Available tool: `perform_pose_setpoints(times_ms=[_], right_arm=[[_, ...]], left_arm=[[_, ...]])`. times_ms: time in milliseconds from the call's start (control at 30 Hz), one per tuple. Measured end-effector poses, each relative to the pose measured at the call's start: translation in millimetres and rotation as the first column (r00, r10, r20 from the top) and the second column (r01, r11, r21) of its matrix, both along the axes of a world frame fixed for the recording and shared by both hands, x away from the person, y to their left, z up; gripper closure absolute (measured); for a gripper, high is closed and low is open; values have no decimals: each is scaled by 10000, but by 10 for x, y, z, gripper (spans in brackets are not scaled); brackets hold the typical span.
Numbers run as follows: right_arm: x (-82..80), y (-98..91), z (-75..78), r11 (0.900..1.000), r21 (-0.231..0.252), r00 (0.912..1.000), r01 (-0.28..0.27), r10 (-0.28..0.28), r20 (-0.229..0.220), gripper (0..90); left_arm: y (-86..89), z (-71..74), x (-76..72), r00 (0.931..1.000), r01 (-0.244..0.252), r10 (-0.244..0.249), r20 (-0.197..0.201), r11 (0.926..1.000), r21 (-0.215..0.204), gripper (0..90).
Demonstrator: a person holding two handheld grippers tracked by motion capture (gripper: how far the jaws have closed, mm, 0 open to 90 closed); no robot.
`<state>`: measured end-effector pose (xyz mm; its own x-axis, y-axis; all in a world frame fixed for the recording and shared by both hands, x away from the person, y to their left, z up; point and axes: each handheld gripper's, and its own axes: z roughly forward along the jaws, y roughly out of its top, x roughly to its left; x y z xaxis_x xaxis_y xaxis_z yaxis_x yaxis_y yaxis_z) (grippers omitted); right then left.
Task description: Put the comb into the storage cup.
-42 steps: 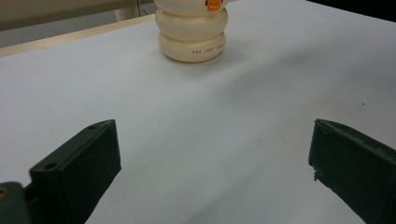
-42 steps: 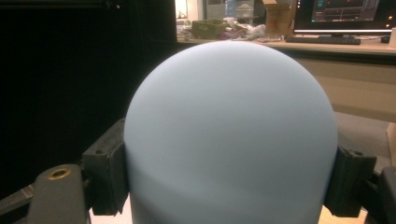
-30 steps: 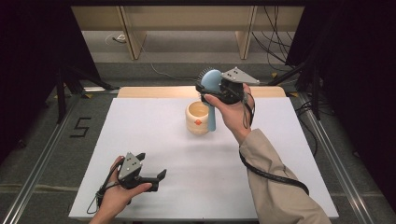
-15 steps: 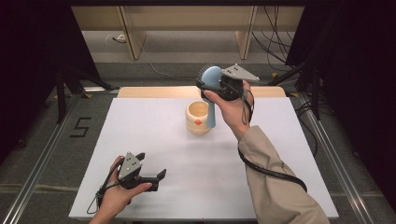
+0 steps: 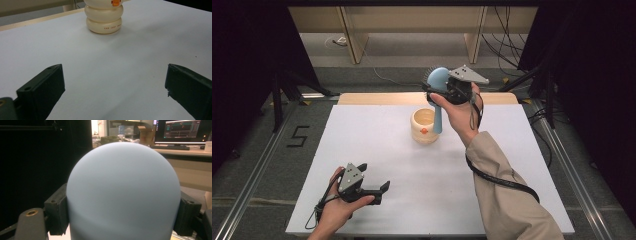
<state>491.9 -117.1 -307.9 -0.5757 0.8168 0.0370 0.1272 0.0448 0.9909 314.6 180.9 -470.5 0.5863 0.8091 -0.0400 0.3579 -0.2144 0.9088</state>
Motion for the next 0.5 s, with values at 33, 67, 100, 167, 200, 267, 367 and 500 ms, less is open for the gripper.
perform_pose_setpoints(times_ms=[33,67,100,167,200,267,367,500], right_arm=[[4,1,3,10000,6,10000,8,-8,5,206],[9,3,5,10000,18,10000,9,-10,22,206],[12,5,6,10000,20,10000,14,-14,24,206],[20,10,8,10000,34,10000,29,-29,55,206],[23,11,10,10000,52,10000,38,-39,57,206],[32,13,15,10000,72,10000,52,-53,76,206],[47,12,25,9999,105,9999,86,-87,117,206],[61,11,34,9999,95,9998,112,-113,140,206]], left_arm=[[-2,0,-1,10000,-1,1,-3,10000,-11,21],[-2,0,-1,10000,-1,1,1,10000,-14,21],[-2,1,0,10000,1,-1,3,10000,-14,21],[1,1,1,10000,7,-7,9,10000,0,21],[2,1,2,10000,6,-6,11,10000,-1,21],[2,1,3,10000,-6,6,10,10000,-23,21],[3,0,4,10000,-8,8,5,10000,-33,21],[3,-2,5,10000,-33,33,-10,10000,-53,21]])
